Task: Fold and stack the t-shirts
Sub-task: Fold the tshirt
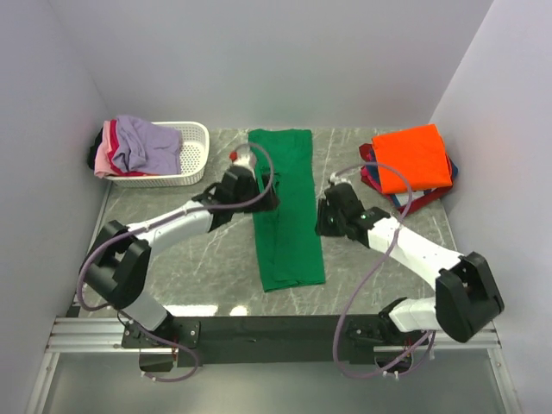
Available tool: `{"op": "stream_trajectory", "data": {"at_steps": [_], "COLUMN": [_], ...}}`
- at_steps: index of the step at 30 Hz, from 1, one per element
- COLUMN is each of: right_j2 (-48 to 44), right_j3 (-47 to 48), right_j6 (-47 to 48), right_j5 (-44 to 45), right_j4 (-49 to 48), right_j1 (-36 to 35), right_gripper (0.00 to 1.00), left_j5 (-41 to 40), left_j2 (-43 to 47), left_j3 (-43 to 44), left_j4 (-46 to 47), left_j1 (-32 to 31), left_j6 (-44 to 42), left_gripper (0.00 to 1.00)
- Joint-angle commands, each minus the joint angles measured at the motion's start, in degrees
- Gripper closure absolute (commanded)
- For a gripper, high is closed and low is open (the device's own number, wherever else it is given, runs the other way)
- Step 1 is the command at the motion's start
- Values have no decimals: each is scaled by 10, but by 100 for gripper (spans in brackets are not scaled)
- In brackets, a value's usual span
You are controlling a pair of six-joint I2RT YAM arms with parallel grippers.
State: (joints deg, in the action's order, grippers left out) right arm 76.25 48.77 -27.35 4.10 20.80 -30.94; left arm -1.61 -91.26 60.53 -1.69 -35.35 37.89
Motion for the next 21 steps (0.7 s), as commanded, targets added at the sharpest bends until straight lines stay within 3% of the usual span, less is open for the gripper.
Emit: {"op": "stream_trajectory", "data": {"at_steps": [1, 11, 21], "right_j2": [-68, -168, -147], "right_j3": [-47, -143, -183], "right_j6": [-45, -140, -186], "right_j5": [17, 12, 7], "right_j4": [49, 90, 49], "right_j1": [-33, -102, -137], "right_gripper": [58, 58, 58], "left_j5": [-46, -45, -72], "left_j2": [45, 184, 145], "left_j3": [-86, -206, -213], "left_j4": [-80, -165, -181], "left_j1": [-55, -162, -250], "left_j6": [46, 147, 220], "left_gripper": [15, 15, 17]}}
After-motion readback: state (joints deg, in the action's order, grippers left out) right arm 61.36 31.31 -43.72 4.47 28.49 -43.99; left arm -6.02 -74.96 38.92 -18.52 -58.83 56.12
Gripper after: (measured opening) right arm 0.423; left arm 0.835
